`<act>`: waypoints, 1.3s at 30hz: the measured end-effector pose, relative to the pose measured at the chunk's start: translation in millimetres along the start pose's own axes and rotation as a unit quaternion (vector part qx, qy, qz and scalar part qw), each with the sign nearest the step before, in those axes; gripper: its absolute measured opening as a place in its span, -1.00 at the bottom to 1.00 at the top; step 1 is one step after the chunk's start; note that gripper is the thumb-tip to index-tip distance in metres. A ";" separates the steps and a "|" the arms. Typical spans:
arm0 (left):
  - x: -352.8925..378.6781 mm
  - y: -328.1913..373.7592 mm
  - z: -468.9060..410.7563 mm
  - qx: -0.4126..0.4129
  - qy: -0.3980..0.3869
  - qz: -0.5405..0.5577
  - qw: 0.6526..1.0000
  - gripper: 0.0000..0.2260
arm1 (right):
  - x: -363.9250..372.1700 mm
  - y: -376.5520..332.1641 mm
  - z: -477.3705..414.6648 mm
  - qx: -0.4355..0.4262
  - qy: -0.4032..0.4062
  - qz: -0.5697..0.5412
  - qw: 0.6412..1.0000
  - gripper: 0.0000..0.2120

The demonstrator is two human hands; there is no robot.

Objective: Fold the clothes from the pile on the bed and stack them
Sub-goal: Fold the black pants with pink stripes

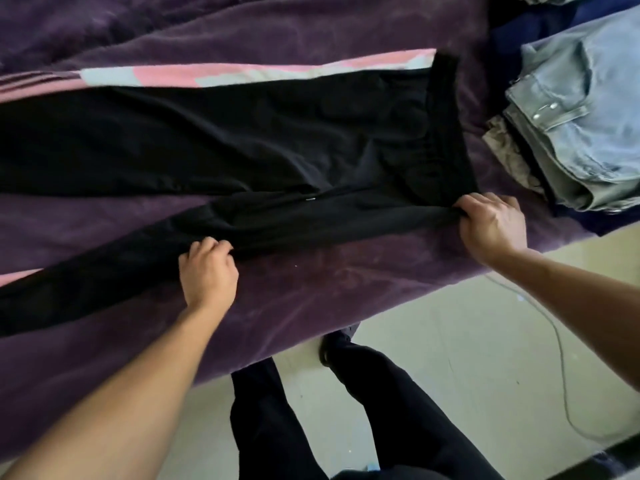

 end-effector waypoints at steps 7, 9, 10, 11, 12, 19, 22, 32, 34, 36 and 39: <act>-52.7 27.7 70.3 0.123 -0.088 -0.126 0.980 -0.52 | -34.0 26.3 7.2 -0.005 -0.039 0.005 0.999 -0.67; -48.3 22.5 88.3 0.136 -0.109 -0.216 0.961 -0.44 | -36.5 27.6 8.9 -0.011 -0.062 0.015 0.998 -0.67; -45.3 16.1 93.0 0.122 -0.114 -0.243 0.956 -0.49 | -35.0 27.7 10.2 -0.013 -0.081 0.024 0.996 -0.69; -44.8 8.2 94.6 0.094 -0.113 -0.255 0.956 -0.58 | -34.6 27.8 12.2 -0.011 -0.103 0.035 0.994 -0.72; -48.1 0.7 94.0 0.061 -0.104 -0.260 0.958 -0.65 | -32.8 28.9 14.3 -0.004 -0.125 0.046 0.991 -0.76; -91.3 -57.4 79.2 -0.060 -0.101 -0.275 0.954 -0.72 | -37.0 32.2 11.5 0.037 -0.256 0.086 0.962 -0.66; -126.8 -82.6 48.9 -0.144 -0.066 -0.133 0.978 -0.86 | -55.1 28.9 -19.1 0.043 -0.229 0.062 0.971 -0.67; -151.0 -67.0 -110.1 -0.137 -0.052 0.084 0.986 -0.89 | -79.8 2.3 -165.1 0.103 -0.105 -0.028 0.989 -0.67; -117.0 -31.4 -109.7 -0.084 -0.113 0.092 0.986 -0.92 | -75.7 -2.6 -176.6 0.128 -0.089 -0.037 0.987 -0.69; -75.8 -1.3 -97.0 -0.016 -0.171 0.051 0.984 -0.65 | -68.8 -5.3 -181.1 0.146 -0.082 -0.043 0.985 -0.69; -41.8 23.2 -81.1 0.048 -0.165 -0.009 0.985 -0.73 | -58.7 -0.5 -175.9 0.160 -0.087 -0.033 0.983 -0.71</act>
Point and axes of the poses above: each hand's wrist, its own z-axis away from the middle knuckle, its own x-axis out of the palm, y = z × x, the point moved 7 cm from there along -z, towards the middle knuckle, and after that the axes turned 7 degrees about -x, right-handed, at the moved point
